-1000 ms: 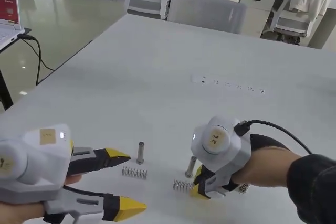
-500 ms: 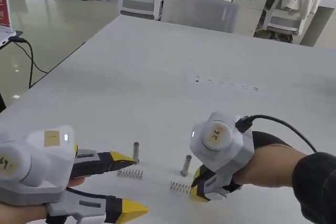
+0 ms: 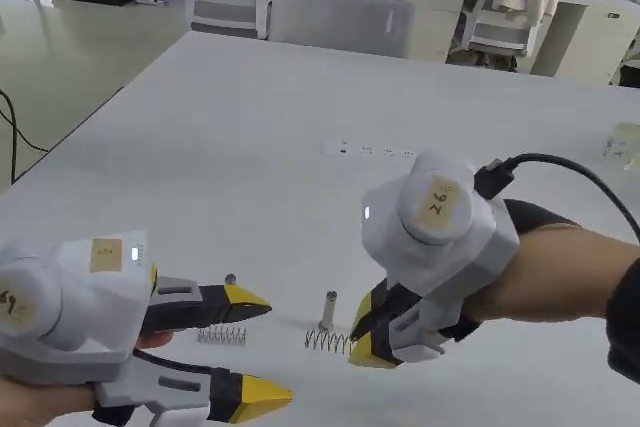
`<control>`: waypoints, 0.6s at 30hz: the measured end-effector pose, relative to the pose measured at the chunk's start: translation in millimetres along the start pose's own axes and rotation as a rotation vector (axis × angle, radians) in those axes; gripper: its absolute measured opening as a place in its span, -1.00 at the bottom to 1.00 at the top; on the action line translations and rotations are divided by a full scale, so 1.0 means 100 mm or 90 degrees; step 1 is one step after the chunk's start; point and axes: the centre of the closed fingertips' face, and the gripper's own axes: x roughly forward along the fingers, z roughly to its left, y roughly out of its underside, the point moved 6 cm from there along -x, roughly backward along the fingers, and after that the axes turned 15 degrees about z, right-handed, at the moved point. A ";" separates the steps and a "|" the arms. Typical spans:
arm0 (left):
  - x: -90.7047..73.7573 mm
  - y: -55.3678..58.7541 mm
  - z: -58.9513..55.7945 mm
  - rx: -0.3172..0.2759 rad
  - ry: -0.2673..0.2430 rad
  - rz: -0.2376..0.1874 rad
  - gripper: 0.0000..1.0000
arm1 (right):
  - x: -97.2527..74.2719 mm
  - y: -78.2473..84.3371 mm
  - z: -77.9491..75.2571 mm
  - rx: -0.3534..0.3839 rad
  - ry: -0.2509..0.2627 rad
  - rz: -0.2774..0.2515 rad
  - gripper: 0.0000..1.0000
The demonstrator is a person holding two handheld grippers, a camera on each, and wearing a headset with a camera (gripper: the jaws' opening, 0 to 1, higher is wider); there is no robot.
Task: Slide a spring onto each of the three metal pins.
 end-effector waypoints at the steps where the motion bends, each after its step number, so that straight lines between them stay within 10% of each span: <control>1: 0.01 -0.01 -0.01 0.004 0.003 0.001 -0.07 | -0.02 -0.01 0.02 -0.002 0.000 -0.002 -0.75; 18: 0.13 -0.16 -0.11 0.057 0.035 0.007 -0.21 | -0.18 -0.04 0.10 -0.031 0.001 -0.010 -0.75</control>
